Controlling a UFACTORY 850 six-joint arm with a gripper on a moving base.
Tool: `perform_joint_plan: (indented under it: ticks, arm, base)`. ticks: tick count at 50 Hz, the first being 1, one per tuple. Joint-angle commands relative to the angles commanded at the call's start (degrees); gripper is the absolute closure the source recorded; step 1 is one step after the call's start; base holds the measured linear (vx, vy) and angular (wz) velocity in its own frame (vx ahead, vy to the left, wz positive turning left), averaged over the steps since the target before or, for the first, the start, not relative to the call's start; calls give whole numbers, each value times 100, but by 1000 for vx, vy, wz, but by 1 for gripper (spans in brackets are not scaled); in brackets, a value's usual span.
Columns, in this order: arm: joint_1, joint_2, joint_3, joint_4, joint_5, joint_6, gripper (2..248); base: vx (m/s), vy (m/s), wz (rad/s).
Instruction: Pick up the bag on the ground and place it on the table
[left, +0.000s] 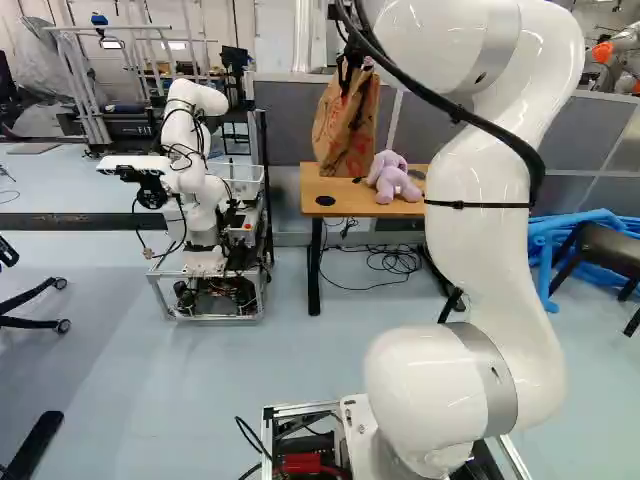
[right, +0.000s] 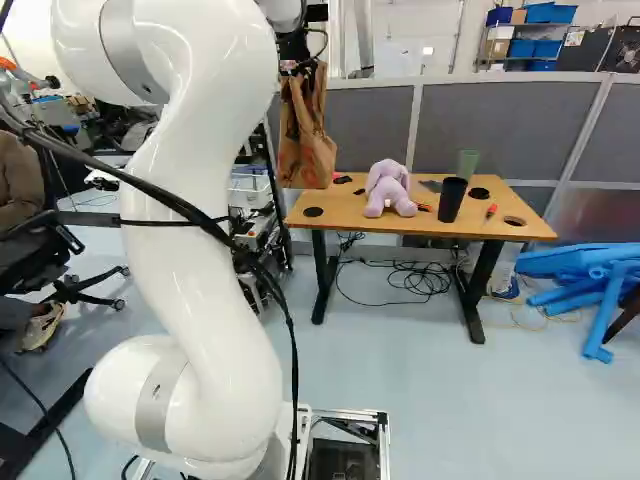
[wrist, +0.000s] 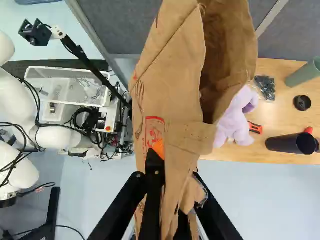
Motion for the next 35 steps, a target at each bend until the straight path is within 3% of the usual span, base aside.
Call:
perform_joint_plan:
  ticks: [35]
  arm:
    - [-136, -1252, -1235, 0, 0, 0, 229]
  base:
    - [0, 0, 0]
